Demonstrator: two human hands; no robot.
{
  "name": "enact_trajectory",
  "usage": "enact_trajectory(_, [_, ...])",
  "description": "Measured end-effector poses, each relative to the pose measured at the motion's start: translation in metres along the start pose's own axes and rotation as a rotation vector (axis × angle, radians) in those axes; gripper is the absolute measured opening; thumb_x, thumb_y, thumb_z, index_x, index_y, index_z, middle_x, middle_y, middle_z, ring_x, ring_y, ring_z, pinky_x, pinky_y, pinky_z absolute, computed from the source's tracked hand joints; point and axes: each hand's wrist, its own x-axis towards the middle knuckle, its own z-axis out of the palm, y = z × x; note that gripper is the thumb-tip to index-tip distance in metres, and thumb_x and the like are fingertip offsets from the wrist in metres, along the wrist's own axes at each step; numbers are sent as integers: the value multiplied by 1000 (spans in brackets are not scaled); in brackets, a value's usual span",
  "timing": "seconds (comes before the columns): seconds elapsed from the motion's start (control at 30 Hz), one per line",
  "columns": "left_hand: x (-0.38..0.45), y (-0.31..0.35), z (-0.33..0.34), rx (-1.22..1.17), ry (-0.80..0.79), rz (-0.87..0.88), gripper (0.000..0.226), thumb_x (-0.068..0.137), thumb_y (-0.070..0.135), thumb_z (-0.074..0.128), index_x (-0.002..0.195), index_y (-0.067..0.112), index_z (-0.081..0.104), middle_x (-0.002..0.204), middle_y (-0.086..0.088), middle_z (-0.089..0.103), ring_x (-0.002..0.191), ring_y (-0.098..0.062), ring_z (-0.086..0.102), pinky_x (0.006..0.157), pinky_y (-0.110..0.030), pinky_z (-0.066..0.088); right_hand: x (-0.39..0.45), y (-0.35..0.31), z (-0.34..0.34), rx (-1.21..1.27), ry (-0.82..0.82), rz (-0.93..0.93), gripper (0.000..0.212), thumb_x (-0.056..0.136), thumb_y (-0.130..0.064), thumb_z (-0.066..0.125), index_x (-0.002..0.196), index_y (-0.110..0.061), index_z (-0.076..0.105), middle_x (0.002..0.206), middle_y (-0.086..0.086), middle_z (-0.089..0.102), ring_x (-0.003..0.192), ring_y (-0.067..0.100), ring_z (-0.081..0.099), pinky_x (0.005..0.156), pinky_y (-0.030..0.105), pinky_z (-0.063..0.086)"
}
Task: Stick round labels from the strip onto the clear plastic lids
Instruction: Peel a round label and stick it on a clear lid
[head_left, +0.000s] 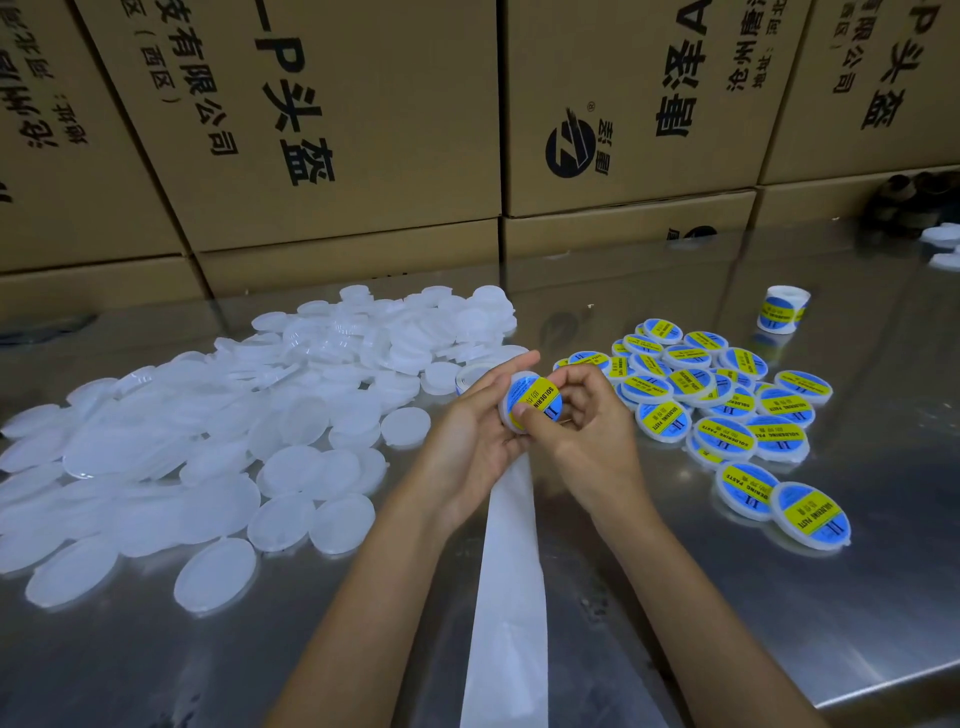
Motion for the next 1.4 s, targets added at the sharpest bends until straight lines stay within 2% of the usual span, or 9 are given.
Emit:
enact_trajectory(0.27, [1, -3, 1, 50, 25, 24, 39, 108, 18, 33, 139, 11, 56, 136, -21, 62, 113, -29, 65, 105, -40, 48, -2, 7, 0, -198, 63, -12, 30, 72, -23, 81, 86, -31, 55, 78, -20, 61, 64, 5, 58, 63, 18, 48])
enact_trajectory(0.4, [2, -2, 1, -30, 44, 25, 38, 107, 18, 37, 140, 7, 55, 138, -22, 59, 128, -37, 57, 112, -46, 44, -3, 4, 0, -254, 117, -34, 35, 65, -40, 79, 92, -34, 56, 80, -28, 56, 62, -1, 53, 60, 8, 42])
enact_trajectory(0.57, [1, -3, 5, -47, 11, 28, 35, 105, 15, 42, 138, 9, 54, 126, -10, 70, 120, -29, 65, 103, -37, 49, -5, 4, 0, -347, 142, 46, 42, 61, -54, 72, 88, -29, 52, 74, -16, 58, 64, 2, 53, 59, 13, 41])
enact_trajectory(0.73, [3, -3, 4, -35, 4, 69, 35, 106, 10, 39, 138, 5, 52, 129, -12, 68, 121, -29, 64, 105, -39, 47, -5, 3, -2, -347, 122, 54, 20, 81, -29, 70, 77, -25, 50, 56, -5, 59, 50, 5, 51, 55, 19, 39])
enact_trajectory(0.9, [5, -4, 0, 38, 22, 112, 34, 101, 0, 44, 133, 4, 56, 126, -12, 70, 119, -30, 65, 86, -31, 58, -5, 0, -5, -275, 144, 14, 18, 89, -9, 60, 76, -21, 58, 58, -2, 66, 57, 10, 62, 60, 24, 49])
enact_trajectory(1.0, [4, -3, -4, 182, 57, 173, 44, 94, -11, 51, 130, 11, 62, 125, -10, 71, 115, -25, 67, 90, -30, 58, -5, -1, -4, -235, 124, 13, 18, 92, -7, 57, 81, -21, 60, 64, 0, 68, 66, 21, 67, 67, 35, 55])
enact_trajectory(1.13, [3, -2, -10, 481, 225, 296, 41, 84, -5, 73, 109, 28, 71, 111, 0, 76, 93, -8, 73, 75, -19, 56, -5, -1, -4, -204, 114, -32, 14, 96, -8, 56, 90, -18, 64, 73, -4, 69, 70, 16, 66, 72, 34, 56])
enact_trajectory(1.27, [2, -2, -10, 362, 324, 299, 32, 78, 1, 82, 106, 12, 71, 86, -7, 78, 74, -21, 76, 67, -28, 61, -6, 0, -1, -197, 10, -35, 10, 93, -25, 67, 102, -21, 65, 75, -13, 65, 67, 4, 56, 64, 15, 45])
enact_trajectory(1.4, [2, -1, -7, 274, 386, 309, 19, 83, 3, 79, 100, 4, 71, 78, -9, 77, 67, -20, 75, 58, -25, 59, -8, -2, 2, -154, -91, -3, 27, 88, -30, 74, 107, -21, 58, 84, 8, 70, 79, 29, 65, 70, 35, 51])
